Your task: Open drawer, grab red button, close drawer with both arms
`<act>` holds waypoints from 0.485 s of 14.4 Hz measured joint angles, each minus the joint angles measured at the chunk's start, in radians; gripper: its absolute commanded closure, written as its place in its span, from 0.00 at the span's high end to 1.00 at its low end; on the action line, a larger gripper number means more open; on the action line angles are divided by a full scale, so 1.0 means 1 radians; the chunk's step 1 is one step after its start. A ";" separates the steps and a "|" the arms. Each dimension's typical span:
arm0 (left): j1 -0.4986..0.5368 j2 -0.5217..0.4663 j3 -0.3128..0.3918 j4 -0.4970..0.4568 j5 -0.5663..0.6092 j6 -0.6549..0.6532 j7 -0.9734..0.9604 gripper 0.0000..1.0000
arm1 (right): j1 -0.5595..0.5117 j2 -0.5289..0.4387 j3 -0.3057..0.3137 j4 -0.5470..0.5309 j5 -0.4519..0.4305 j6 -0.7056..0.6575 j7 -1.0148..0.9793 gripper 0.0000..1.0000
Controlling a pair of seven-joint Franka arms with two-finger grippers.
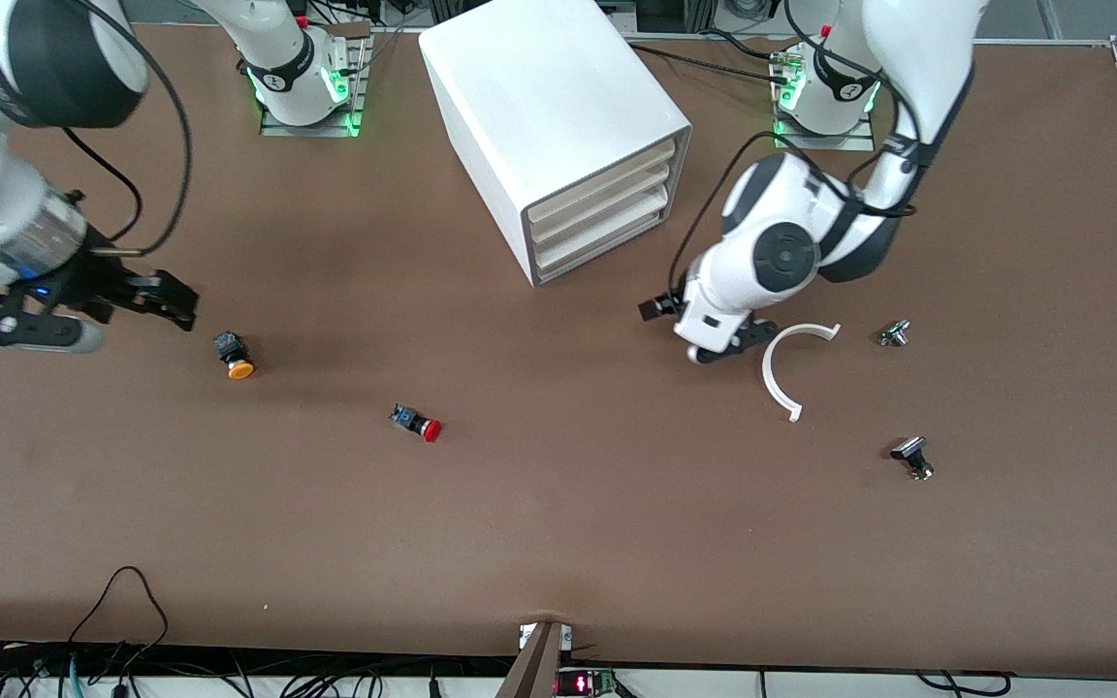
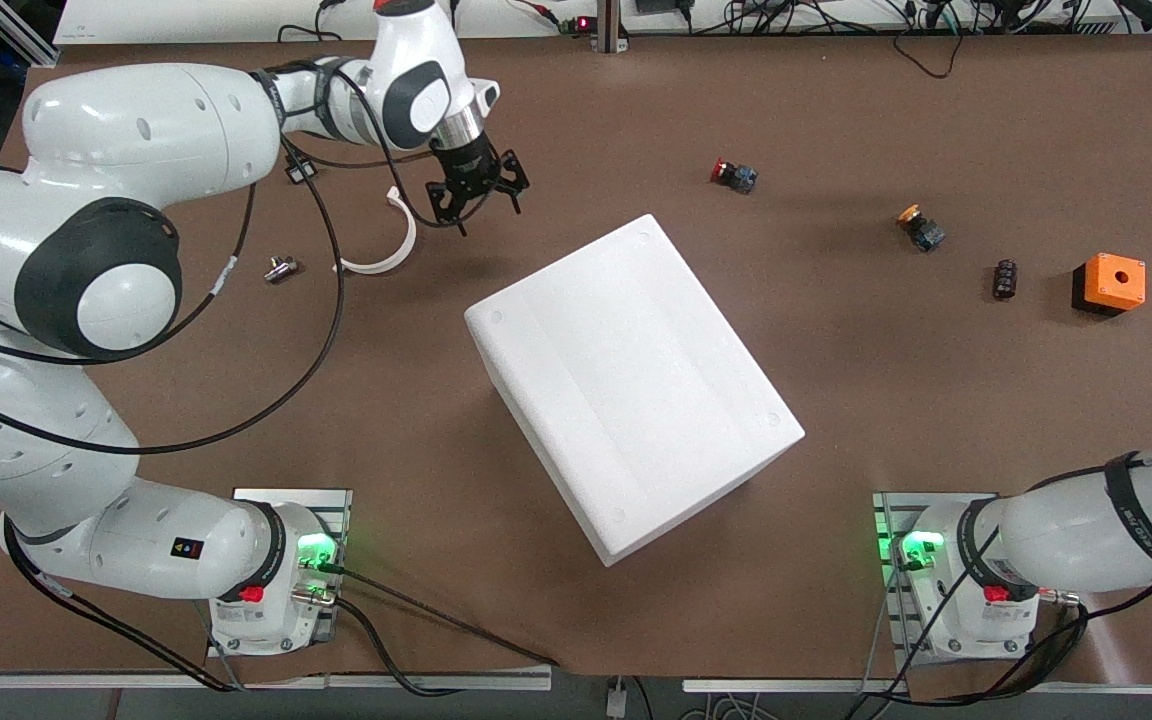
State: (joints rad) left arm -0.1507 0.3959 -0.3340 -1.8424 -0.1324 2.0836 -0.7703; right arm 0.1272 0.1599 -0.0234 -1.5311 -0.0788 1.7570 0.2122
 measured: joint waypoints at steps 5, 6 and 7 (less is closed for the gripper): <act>0.125 -0.119 0.026 0.099 0.082 -0.232 0.271 1.00 | -0.010 -0.001 -0.123 0.000 0.017 -0.041 -0.106 1.00; 0.144 -0.143 0.041 0.120 0.083 -0.280 0.320 1.00 | -0.009 -0.001 -0.124 0.000 0.017 -0.045 -0.129 1.00; 0.155 -0.163 0.062 0.143 0.084 -0.326 0.372 1.00 | -0.007 -0.001 -0.123 0.001 0.017 -0.045 -0.178 1.00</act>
State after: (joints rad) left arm 0.0048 0.2329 -0.2716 -1.6992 -0.0481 1.7580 -0.3985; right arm 0.1197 0.1586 -0.1468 -1.5305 -0.0618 1.7115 0.0338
